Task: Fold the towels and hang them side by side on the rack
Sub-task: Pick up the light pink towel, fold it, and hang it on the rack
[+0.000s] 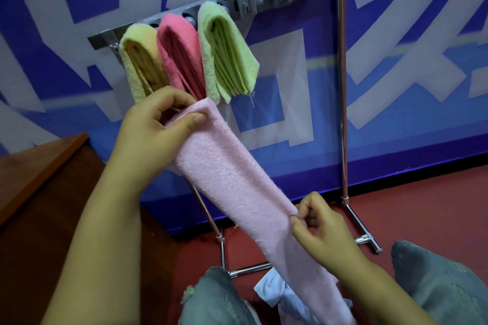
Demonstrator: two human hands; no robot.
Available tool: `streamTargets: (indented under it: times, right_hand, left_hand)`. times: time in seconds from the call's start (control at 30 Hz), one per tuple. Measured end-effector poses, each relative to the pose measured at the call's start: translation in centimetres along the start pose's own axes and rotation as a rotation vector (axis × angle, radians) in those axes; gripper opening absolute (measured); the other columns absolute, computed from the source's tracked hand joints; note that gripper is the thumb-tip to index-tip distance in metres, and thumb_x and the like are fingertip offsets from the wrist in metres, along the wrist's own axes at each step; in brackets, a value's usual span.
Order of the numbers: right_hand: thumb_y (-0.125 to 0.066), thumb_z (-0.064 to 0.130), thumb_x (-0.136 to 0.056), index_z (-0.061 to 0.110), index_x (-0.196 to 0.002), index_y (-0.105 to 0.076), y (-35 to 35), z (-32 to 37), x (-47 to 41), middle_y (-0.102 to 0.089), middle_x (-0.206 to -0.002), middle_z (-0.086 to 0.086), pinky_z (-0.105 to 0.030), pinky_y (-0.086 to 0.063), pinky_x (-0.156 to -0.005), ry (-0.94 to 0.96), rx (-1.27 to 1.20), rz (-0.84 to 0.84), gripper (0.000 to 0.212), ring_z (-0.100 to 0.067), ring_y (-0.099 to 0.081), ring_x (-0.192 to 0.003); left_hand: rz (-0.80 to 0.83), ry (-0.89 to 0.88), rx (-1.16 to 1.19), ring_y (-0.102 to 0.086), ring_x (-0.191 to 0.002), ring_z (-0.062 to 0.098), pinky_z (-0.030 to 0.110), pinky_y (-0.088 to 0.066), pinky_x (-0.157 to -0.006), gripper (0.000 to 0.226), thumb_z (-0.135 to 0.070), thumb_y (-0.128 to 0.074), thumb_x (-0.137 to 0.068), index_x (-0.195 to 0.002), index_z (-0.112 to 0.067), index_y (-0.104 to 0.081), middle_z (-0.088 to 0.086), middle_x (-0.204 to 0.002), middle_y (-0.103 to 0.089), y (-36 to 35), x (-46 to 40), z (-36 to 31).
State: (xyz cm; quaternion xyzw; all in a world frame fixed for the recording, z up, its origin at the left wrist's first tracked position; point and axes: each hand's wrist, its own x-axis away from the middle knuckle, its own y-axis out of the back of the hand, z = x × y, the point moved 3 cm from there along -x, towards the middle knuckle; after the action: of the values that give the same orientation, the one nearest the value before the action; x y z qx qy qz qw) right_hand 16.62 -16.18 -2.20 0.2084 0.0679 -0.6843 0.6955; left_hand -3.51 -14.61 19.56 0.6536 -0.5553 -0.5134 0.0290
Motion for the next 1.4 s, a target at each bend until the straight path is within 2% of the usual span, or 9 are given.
streamTargets:
  times: [0.17, 0.3, 0.53, 0.77, 0.9, 1.0, 1.07, 1.17, 1.4]
  right_hand:
    - [-0.047, -0.001, -0.077, 0.029, -0.077, -0.048, -0.3, 0.4, -0.1, -0.056, -0.085, 0.014, -0.019, -0.043, -0.067, 0.162, 0.055, 0.13, 0.029, -0.008, -0.05, -0.07]
    - [-0.04, 0.01, -0.071, 0.03, -0.082, -0.069, -1.0, 1.0, 0.1, -0.058, -0.113, 0.016, -0.013, -0.042, -0.081, 0.194, 0.075, 0.356, 0.037, -0.002, -0.058, -0.101]
    - [-0.046, 0.016, -0.069, 0.054, -0.081, -0.07, -2.0, 1.5, 0.1, -0.056, -0.079, 0.008, -0.008, -0.036, -0.065, -0.038, 0.127, 0.655, 0.046, -0.001, -0.052, -0.072]
    - [-0.058, 0.0, -0.082, 0.033, -0.081, -0.077, -0.9, 3.5, -0.5, -0.072, -0.077, 0.0, -0.017, -0.046, -0.076, -0.214, -0.252, 0.583, 0.038, -0.002, -0.062, -0.08]
    - [-0.062, -0.005, -0.082, 0.016, -0.091, -0.075, -0.4, 4.6, -1.1, -0.071, -0.07, 0.011, -0.007, -0.045, -0.065, -0.274, -0.451, 0.515, 0.026, 0.005, -0.063, -0.069]
    - [-0.079, 0.029, -0.064, 0.028, -0.091, -0.077, 0.1, 4.6, -1.8, -0.069, -0.094, 0.002, -0.023, -0.041, -0.075, -0.269, -0.54, 0.443, 0.027, -0.014, -0.058, -0.085]
    - [-0.078, 0.025, -0.065, 0.03, -0.096, -0.075, 0.5, 4.9, -2.4, -0.07, -0.1, 0.003, -0.025, -0.047, -0.076, -0.279, -0.617, 0.41, 0.032, -0.014, -0.06, -0.09]
    - [-0.069, 0.001, -0.075, 0.028, -0.097, -0.074, 0.9, 5.9, -3.4, -0.072, -0.101, 0.007, -0.02, -0.053, -0.074, -0.243, -0.712, 0.38, 0.036, -0.008, -0.067, -0.092]
    - [-0.059, -0.001, -0.081, 0.023, -0.102, -0.072, 0.1, 6.8, -4.1, -0.071, -0.102, 0.003, -0.021, -0.053, -0.073, -0.225, -0.751, 0.36, 0.035, -0.011, -0.067, -0.092]
  left_hand:
    - [0.016, -0.007, 0.026, -0.055, -0.075, -0.006, 0.012, -0.043, -0.07, 0.013, -0.023, -0.067, -0.077, -0.08, -0.034, -0.061, -0.021, -0.077, -0.063, 0.2, -0.2, 0.0]
    - [0.011, 0.006, 0.024, -0.055, -0.077, -0.002, 0.016, -0.043, -0.071, 0.007, -0.024, -0.067, -0.076, -0.081, -0.027, -0.063, -0.018, -0.077, -0.063, 0.0, -0.5, 0.0]
    - [-0.063, -0.02, -0.04, -0.055, -0.08, -0.003, 0.012, -0.042, -0.073, 0.007, -0.023, -0.071, -0.08, -0.085, -0.024, -0.065, -0.015, -0.081, -0.063, -0.6, -1.4, -1.8]
    - [-0.207, -0.002, -0.133, -0.051, -0.08, 0.009, 0.018, -0.039, -0.072, 0.015, -0.026, -0.067, -0.081, -0.087, -0.013, -0.065, 0.002, -0.089, -0.061, -3.5, -3.9, 0.4]
    - [-0.038, 0.1, -0.158, -0.056, -0.083, 0.018, 0.028, -0.042, -0.073, 0.005, -0.014, -0.064, -0.081, -0.085, -0.012, -0.063, 0.002, -0.088, -0.063, -6.7, -3.3, 3.1]
    - [0.201, 0.2, -0.127, -0.057, -0.094, 0.016, 0.026, -0.043, -0.083, 0.021, -0.006, -0.06, -0.083, -0.101, -0.017, -0.062, -0.001, -0.102, -0.063, -8.7, -0.8, 4.6]
    - [0.297, 0.294, -0.041, -0.058, -0.099, 0.013, 0.022, -0.042, -0.09, 0.025, -0.007, -0.062, -0.085, -0.107, -0.018, -0.061, 0.001, -0.109, -0.063, -9.2, 1.7, 5.3]
    - [0.192, 0.479, 0.236, -0.061, -0.09, 0.007, 0.027, -0.047, -0.088, 0.007, -0.022, -0.06, -0.09, -0.093, -0.02, -0.065, -0.004, -0.096, -0.068, -8.8, 5.9, 5.6]
    - [0.109, 0.655, 0.789, -0.063, -0.11, 0.017, 0.043, -0.046, -0.099, 0.058, -0.078, -0.054, -0.066, -0.107, -0.037, -0.063, -0.004, -0.112, -0.069, -10.1, 11.8, 3.6]
